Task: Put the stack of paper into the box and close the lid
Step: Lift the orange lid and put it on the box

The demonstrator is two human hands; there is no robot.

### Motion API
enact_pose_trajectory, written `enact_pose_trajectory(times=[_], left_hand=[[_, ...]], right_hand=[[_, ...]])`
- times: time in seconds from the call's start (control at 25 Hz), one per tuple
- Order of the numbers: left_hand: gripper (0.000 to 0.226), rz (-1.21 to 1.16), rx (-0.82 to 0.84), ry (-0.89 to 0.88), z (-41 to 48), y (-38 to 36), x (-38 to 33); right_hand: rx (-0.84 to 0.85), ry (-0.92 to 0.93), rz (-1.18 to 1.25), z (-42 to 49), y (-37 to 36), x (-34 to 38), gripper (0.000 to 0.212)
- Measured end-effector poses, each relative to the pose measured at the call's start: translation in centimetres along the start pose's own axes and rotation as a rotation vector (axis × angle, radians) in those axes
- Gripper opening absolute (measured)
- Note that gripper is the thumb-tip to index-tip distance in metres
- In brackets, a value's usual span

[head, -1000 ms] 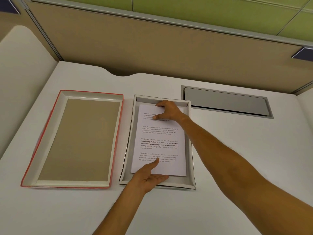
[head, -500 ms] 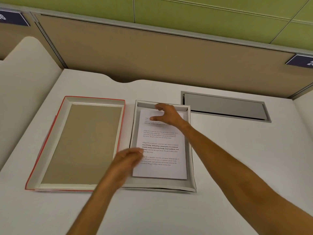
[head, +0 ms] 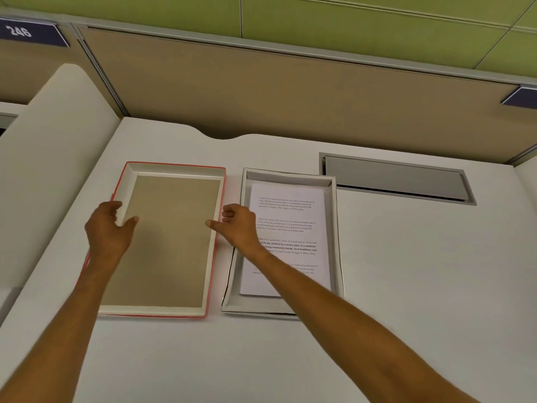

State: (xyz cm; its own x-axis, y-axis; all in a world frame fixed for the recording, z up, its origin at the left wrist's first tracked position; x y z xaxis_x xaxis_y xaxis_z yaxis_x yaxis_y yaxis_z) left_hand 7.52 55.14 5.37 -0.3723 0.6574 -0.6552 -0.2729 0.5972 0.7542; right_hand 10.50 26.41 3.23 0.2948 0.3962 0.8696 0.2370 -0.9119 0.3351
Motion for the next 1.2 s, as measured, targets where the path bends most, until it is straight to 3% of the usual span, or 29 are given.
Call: enact_pose_trajectory(times=[0.08,0.24,0.4,0.44,0.72,0.88,1.0,1.2], left_hand=[[0.058,0.122,-0.009,0.017,0.5,0.9,1.8],[0.065,0.225,0.069,0.124,0.6,1.0,4.5],[0.054,0.249,0.114,0.174,0.5,0.4,6.1],[0.049,0.259,0.113,0.183,0.5,0.4,6.3],[0.029,0.284,0.125,0.230,1.1,1.5,6.1],[0.035,0.209,0.160,0.261,3.1,3.9,4.4],[0.043,0.147,0.186,0.284,4.4,5.7,2.0],[0.057,0.157,0.125,0.097,1.2,7.5,-5.5]], right_hand=[[-0.031,-0.029,-0.037,-0.6,-1.4,-0.8,0.034],[-0.002,-0.058,-0.114,-1.3,-4.0,-2.1,0.048],[0.014,-0.080,-0.164,-1.8,-4.8,-2.9,0.008],[0.013,-0.067,-0.159,-1.8,-4.8,-3.0,0.007],[0.006,-0.027,-0.115,-2.1,-4.2,-3.3,0.013],[-0.010,-0.019,-0.080,-2.7,-3.6,-2.6,0.026],[-0.083,0.101,-0.101,-3.1,-2.7,1.2,0.046],[0.110,0.130,0.166,-3.5,-3.9,10.1,0.064]])
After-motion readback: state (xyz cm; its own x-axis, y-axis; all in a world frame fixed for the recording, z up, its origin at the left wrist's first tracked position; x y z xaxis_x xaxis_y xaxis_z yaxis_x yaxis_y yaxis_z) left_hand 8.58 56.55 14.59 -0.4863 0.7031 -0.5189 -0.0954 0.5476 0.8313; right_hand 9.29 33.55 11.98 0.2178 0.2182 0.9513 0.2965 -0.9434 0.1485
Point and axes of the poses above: each hand's wrist, its own z-axis towards the middle knuckle, its own y-axis out of the back of the hand, x = y × z, the point moved 5 cm from there along z, towards the middle knuckle, and after that the axes turned 5 degrees about x, right-handed, at the moved point
